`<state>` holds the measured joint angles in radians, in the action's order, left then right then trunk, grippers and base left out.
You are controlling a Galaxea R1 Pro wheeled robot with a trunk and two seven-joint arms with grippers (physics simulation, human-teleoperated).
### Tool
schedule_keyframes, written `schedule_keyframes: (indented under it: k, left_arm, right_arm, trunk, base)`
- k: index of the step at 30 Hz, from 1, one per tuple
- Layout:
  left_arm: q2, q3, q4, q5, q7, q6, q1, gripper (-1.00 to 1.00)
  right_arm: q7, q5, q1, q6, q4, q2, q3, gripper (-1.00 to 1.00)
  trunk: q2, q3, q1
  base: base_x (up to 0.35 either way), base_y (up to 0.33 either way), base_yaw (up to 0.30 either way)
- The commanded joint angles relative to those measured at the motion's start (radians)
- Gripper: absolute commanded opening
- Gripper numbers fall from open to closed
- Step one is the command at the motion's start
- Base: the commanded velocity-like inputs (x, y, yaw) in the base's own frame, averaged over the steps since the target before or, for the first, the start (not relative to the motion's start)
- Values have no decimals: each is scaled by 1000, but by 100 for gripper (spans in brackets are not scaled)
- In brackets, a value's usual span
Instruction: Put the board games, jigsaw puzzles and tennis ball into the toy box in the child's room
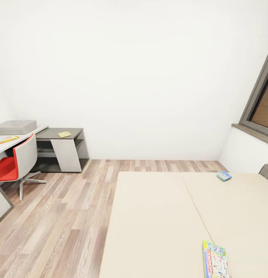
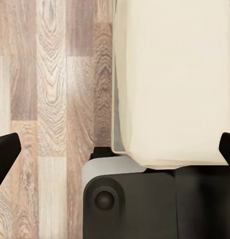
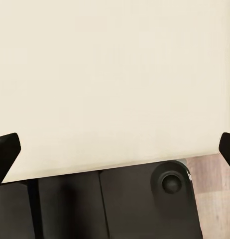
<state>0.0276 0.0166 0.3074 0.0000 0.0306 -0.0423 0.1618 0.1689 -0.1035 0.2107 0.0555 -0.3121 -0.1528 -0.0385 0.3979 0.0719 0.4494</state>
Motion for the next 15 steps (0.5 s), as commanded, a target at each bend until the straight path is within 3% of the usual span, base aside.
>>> schedule_keyframes:
  k: [1,15]
  left_arm:
    - [0,2,-1,0,3,-3,1,100]
    - [0,2,-1,0,3,-3,1,100]
  right_arm:
    - [2,-7,0,4,-2,-1,-3,100]
    - [2,-7,0,4,-2,-1,-3,100]
  trunk:
    - [2,2,1]
    - [2,2,1]
  base:
    - [0,-83,0]
    - [0,-83,0]
